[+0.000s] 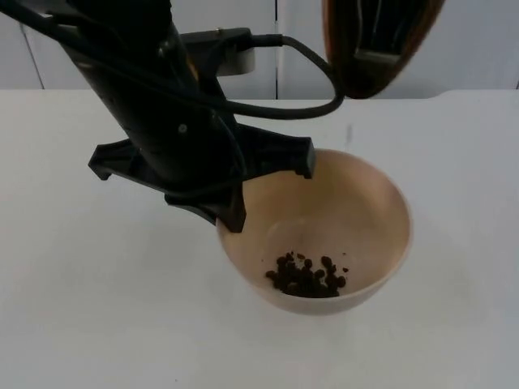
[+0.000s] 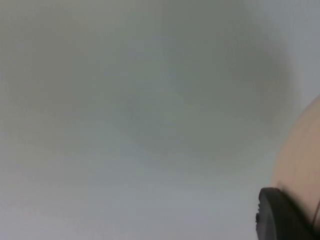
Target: Pick up the bowl with the left hand and pour the coffee beans from the cup into the bowl with the right hand.
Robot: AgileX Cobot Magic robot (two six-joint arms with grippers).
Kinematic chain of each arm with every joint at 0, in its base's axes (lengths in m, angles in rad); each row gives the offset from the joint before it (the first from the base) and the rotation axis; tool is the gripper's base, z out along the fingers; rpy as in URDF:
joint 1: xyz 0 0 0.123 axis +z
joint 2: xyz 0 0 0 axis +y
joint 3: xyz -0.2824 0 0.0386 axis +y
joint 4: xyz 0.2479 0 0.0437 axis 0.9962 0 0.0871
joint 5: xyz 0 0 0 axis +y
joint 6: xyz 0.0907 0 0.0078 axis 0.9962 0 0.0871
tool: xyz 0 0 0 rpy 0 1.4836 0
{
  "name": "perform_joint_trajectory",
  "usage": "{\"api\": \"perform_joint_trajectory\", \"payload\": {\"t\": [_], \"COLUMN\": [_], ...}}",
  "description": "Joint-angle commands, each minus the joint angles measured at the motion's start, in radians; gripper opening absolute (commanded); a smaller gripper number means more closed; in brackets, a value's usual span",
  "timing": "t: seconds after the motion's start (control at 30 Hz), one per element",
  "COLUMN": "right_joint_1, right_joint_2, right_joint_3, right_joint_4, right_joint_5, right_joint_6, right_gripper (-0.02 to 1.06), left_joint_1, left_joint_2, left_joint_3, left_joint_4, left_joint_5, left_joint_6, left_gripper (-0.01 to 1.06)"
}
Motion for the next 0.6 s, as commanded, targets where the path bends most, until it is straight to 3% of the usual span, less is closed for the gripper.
{"api": "perform_joint_trajectory", "payload": {"t": [0.0, 0.07, 0.17, 0.27, 0.37, 0.4, 0.53, 0.57], "right_joint_1": [-0.036, -0.055, -0.134, -0.168, -0.258, -0.258, -0.376, -0.376], "right_joint_2": [-0.013, -0.013, -0.013, -0.015, -0.019, -0.019, -0.019, -0.019], "right_joint_3": [-0.015, -0.019, -0.047, -0.058, -0.059, -0.059, -0.059, -0.059], "right_joint_4": [0.059, 0.082, 0.243, 0.305, 0.466, 0.466, 0.717, 0.717], "right_joint_5": [-0.002, -0.002, -0.002, -0.002, -0.002, -0.002, -0.007, -0.007], "right_joint_6": [0.028, 0.033, 0.031, 0.024, -0.03, -0.03, -0.141, -0.141], "right_gripper": [0.0, 0.0, 0.0, 0.0, 0.0, 0.0, 0.0, 0.0], "left_joint_1": [-0.002, -0.002, -0.002, -0.002, -0.002, -0.002, -0.002, -0.002], "left_joint_2": [-0.007, -0.007, -0.007, -0.007, -0.007, -0.007, -0.007, -0.007], "left_joint_3": [0.003, 0.003, 0.003, 0.003, 0.003, 0.003, 0.003, 0.003], "left_joint_4": [0.0, 0.0, 0.0, -0.001, -0.001, -0.001, -0.001, -0.001], "left_joint_5": [-0.009, -0.009, -0.009, -0.007, -0.003, -0.003, -0.003, -0.003], "left_joint_6": [-0.003, -0.003, -0.003, -0.003, -0.003, -0.003, -0.003, -0.003], "left_gripper": [0.0, 0.0, 0.0, 0.0, 0.0, 0.0, 0.0, 0.0]}}
